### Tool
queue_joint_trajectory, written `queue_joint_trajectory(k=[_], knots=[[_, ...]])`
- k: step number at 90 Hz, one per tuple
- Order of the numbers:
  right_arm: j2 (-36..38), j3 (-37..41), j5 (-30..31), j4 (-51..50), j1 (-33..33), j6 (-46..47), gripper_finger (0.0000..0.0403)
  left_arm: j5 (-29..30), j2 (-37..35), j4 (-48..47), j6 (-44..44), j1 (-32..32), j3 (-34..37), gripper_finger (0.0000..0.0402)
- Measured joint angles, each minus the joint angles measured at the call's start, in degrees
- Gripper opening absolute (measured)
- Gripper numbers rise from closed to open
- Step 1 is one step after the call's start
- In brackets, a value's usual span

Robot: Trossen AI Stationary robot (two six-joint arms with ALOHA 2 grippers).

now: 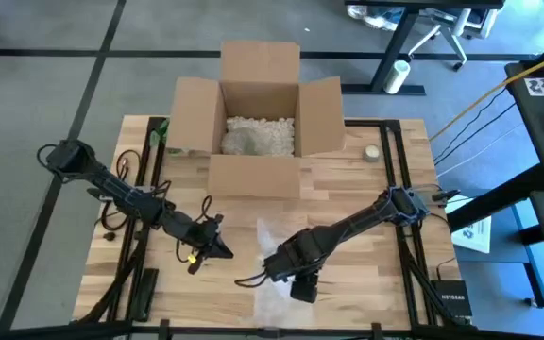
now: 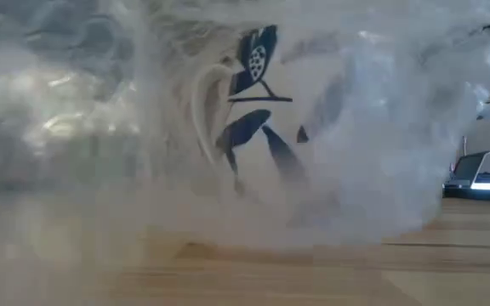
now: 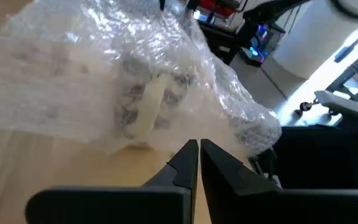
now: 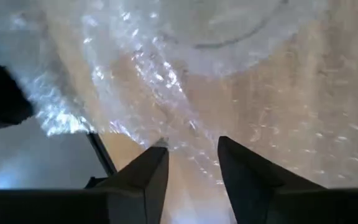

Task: Wrap mug
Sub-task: Wrap the blue mug with the bubble wrap

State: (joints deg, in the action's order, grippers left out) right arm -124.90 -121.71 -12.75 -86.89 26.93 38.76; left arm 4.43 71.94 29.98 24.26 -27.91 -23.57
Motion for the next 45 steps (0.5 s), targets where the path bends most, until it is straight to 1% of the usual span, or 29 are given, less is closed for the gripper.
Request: queue_joint_trajectory(k=[15, 27, 45], knots=[[0.00, -0.02, 0.81, 3.43, 0.09, -1.74, 0.0127, 0.07, 0.00, 0.10, 0.65, -0.68, 0.00, 0.0000], [0.00, -0.02, 1.72, 3.08, 0.01, -2.23, 0.0127, 0.20, 0.00, 0.09, 1.19, -0.69, 0.00, 0.0000], [0.04, 0.46, 2.67, 1.87, 0.49, -6.18, 0.0131, 0.22, 0.00, 0.13, 1.28, -0.89, 0.00, 0.0000]])
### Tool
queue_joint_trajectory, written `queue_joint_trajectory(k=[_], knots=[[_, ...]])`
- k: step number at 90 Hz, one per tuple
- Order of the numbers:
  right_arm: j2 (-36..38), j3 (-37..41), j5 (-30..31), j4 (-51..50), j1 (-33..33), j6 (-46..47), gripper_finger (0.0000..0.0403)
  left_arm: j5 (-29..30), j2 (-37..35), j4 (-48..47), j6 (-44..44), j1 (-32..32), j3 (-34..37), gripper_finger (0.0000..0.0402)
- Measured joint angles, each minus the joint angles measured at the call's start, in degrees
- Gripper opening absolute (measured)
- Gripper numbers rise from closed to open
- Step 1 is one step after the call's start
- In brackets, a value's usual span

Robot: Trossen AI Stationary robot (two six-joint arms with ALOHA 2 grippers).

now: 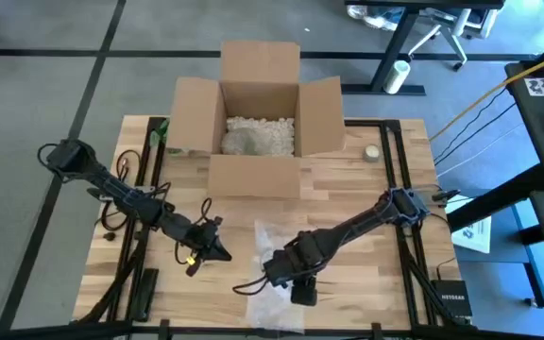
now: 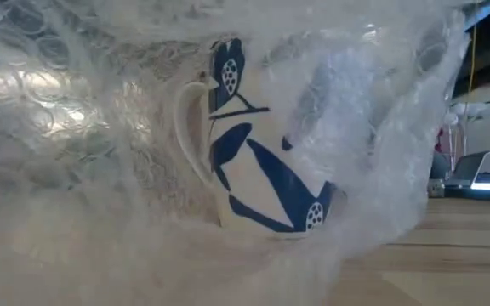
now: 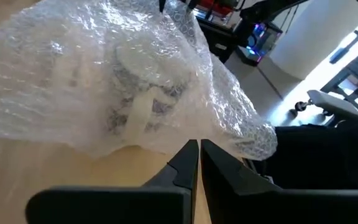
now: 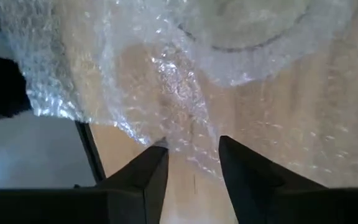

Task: Wrap mug
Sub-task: Wrap the blue mug with the bubble wrap

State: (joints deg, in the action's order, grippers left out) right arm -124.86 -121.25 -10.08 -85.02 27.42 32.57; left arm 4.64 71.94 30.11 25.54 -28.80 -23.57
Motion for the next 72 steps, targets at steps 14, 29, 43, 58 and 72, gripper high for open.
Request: queue_joint_trajectory(k=[14, 29, 43, 58, 72], knots=[[0.00, 1.01, 0.02, -5.26, 0.00, -2.67, 0.0131, 0.00, 0.00, -0.17, -0.09, -0.08, 0.00, 0.0000], [-0.02, -0.05, 3.89, -3.75, 0.00, -3.62, 0.0131, 0.24, 0.00, -1.33, 0.23, -0.07, 0.02, 0.0000], [0.00, -3.29, 5.42, -2.17, 0.00, -2.76, 0.0131, 0.25, 0.00, -1.30, 0.77, -0.06, 0.02, 0.0000], [0.00, -8.14, 5.59, -1.17, -0.04, 1.84, 0.0131, 0.59, 0.00, -1.29, 0.79, -0.06, 0.02, 0.0000], [0.00, -9.27, 7.96, -3.13, -0.07, 10.22, 0.0131, 0.69, 0.00, -1.29, 1.19, -0.06, 0.02, 0.0000]])
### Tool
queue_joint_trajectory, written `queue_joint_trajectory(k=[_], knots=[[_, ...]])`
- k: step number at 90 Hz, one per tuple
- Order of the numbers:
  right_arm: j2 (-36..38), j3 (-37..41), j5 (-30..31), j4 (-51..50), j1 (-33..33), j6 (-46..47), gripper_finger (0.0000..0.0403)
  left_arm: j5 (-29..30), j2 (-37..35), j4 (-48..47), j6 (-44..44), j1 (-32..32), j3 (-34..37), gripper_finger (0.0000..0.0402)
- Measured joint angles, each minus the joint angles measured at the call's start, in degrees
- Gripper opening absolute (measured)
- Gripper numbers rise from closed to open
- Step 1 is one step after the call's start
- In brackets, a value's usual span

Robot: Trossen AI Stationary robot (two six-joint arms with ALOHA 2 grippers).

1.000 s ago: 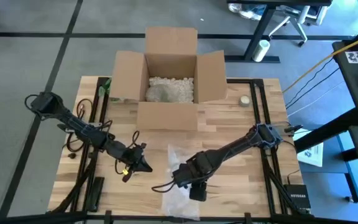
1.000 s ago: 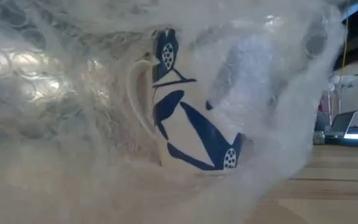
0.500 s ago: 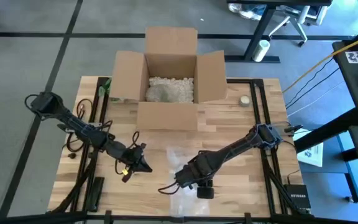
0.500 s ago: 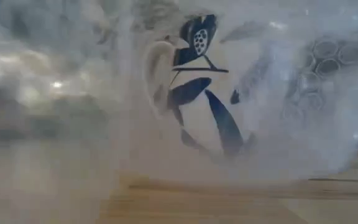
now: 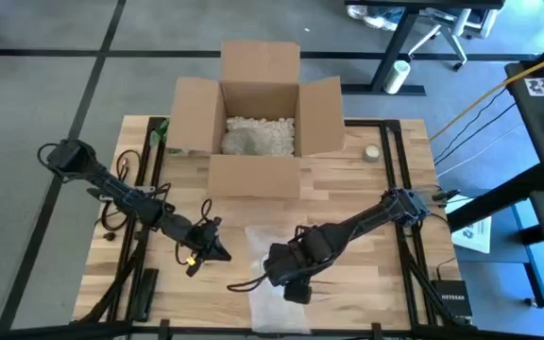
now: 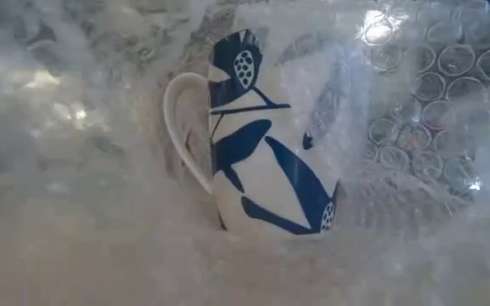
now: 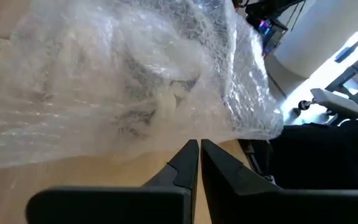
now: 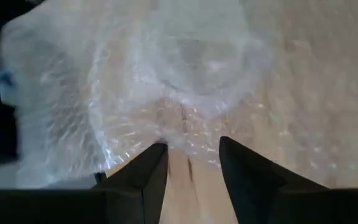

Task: Wrap mug
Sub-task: Wrap the blue mug with the bubble wrap

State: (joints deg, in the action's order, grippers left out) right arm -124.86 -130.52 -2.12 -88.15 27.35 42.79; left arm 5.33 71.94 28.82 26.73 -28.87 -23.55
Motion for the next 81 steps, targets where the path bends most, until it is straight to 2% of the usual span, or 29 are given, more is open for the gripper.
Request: queue_joint_trajectory(k=[11, 24, 39, 46, 61, 72, 81], knots=[[0.00, 0.14, -0.97, -0.71, 0.00, 4.87, 0.0131, 0.02, 0.00, -0.02, 0.06, -0.42, 0.00, 0.0000], [0.00, 0.17, -4.43, -0.02, 0.38, 5.38, 0.0131, 0.00, 0.00, -0.32, -0.05, -0.90, 0.00, 0.0000], [0.00, 0.20, -7.93, -0.96, 1.48, -4.91, 0.0131, 0.04, 0.00, -1.11, -0.07, -0.87, 0.00, 0.0000], [0.00, 0.22, -5.55, -1.94, 2.37, -12.31, 0.0131, 0.04, 0.00, -1.37, -0.09, -0.88, 0.02, 0.0000], [0.00, 0.22, 3.57, -1.85, 4.04, -24.83, 0.0131, 0.13, 0.00, -1.39, -0.09, -0.82, 0.02, 0.0000], [0.00, 0.22, 6.07, -1.85, 4.16, -26.20, 0.0131, 1.24, 0.00, -1.44, -0.09, -0.83, 0.02, 0.0000], [0.00, 0.22, 6.05, -1.87, 4.12, -21.26, 0.0131, 1.28, 0.00, -1.46, 0.02, -0.83, 0.02, 0.0000]])
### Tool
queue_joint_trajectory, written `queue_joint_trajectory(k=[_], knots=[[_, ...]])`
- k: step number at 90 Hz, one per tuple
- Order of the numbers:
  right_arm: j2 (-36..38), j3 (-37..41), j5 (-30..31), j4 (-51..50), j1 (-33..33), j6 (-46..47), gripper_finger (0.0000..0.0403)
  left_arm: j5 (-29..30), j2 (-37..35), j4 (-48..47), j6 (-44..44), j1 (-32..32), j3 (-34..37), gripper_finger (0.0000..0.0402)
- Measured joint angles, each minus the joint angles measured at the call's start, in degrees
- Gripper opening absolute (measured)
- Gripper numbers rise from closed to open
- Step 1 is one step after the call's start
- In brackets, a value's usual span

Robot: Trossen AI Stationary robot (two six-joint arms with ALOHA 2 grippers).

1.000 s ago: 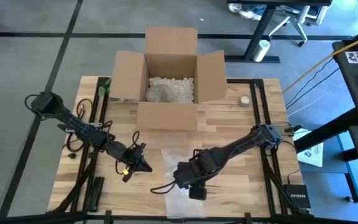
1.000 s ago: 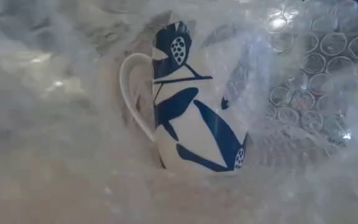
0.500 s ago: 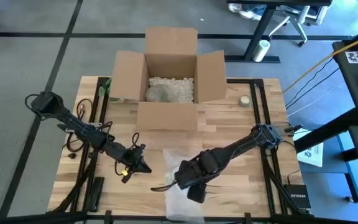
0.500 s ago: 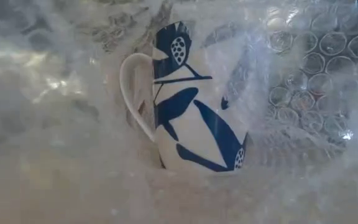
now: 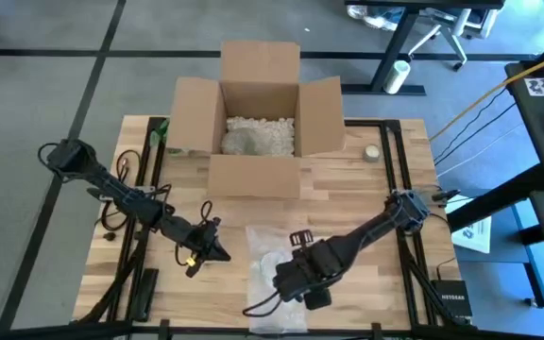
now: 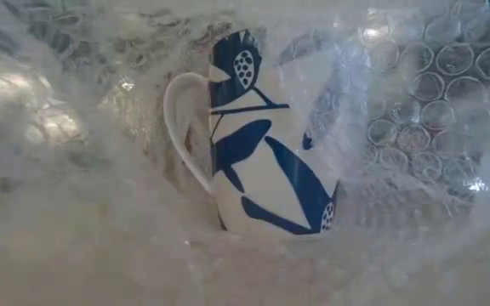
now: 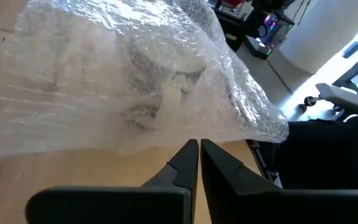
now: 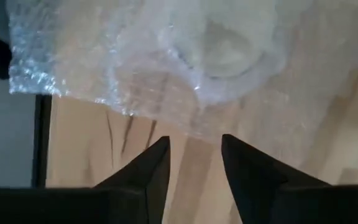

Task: Wrap mug
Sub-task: Wrap the blue mug with the bubble wrap

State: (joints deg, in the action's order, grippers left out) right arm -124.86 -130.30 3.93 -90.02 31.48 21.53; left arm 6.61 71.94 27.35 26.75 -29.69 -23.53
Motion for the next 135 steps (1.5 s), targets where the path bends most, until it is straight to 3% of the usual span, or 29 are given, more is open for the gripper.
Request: queue_joint_trajectory(k=[12, 22, 30, 43, 53, 74, 93, 101, 111, 126, 135], knots=[[-0.02, 0.00, 0.09, 0.00, 0.28, 6.91, 0.0131, 0.00, 0.00, 0.00, 0.60, 0.00, 0.00, 0.0000], [0.03, 0.00, 4.99, 0.02, 1.94, 10.58, 0.0124, 0.02, 0.00, -0.19, 1.83, -0.04, 0.00, 0.0000], [0.54, 0.02, 9.62, 0.00, 3.63, 14.84, 0.0095, 0.07, 0.00, -0.41, 2.55, -0.43, 0.00, 0.0000], [2.31, 1.07, 18.20, 0.00, 7.31, 23.33, 0.0018, 0.11, 0.00, -0.49, 2.54, -1.34, 0.00, 0.0000], [3.99, 5.41, 25.02, 0.05, 10.94, 32.45, 0.0012, 0.09, 0.00, -0.72, 1.56, -1.87, 0.00, 0.0000], [10.46, 25.72, 34.73, 4.92, 19.78, 59.50, 0.0002, -0.05, 0.00, 3.14, -3.99, -2.21, 0.00, 0.0000], [19.65, 53.17, 45.50, 33.13, 26.19, 75.68, 0.0000, -3.67, -0.39, 6.69, -3.35, 2.36, 4.15, 0.0000], [23.46, 62.25, 45.53, 45.37, 25.58, 74.69, 0.0000, -5.13, -0.90, 8.86, -1.84, 5.43, 7.01, 0.0000], [28.65, 69.32, 44.02, 55.97, 21.93, 64.35, 0.0000, -6.45, -2.67, 11.52, -1.23, 9.47, 9.81, 0.0000], [38.67, 75.13, 38.58, 61.46, 14.03, 44.32, 0.0000, -5.99, -6.36, 10.45, -1.71, 15.52, 11.98, 0.0000], [45.75, 79.60, 34.18, 65.79, 8.91, 33.74, 0.0000, -1.66, -8.61, 5.91, -2.10, 18.10, 12.00, 0.0000]])
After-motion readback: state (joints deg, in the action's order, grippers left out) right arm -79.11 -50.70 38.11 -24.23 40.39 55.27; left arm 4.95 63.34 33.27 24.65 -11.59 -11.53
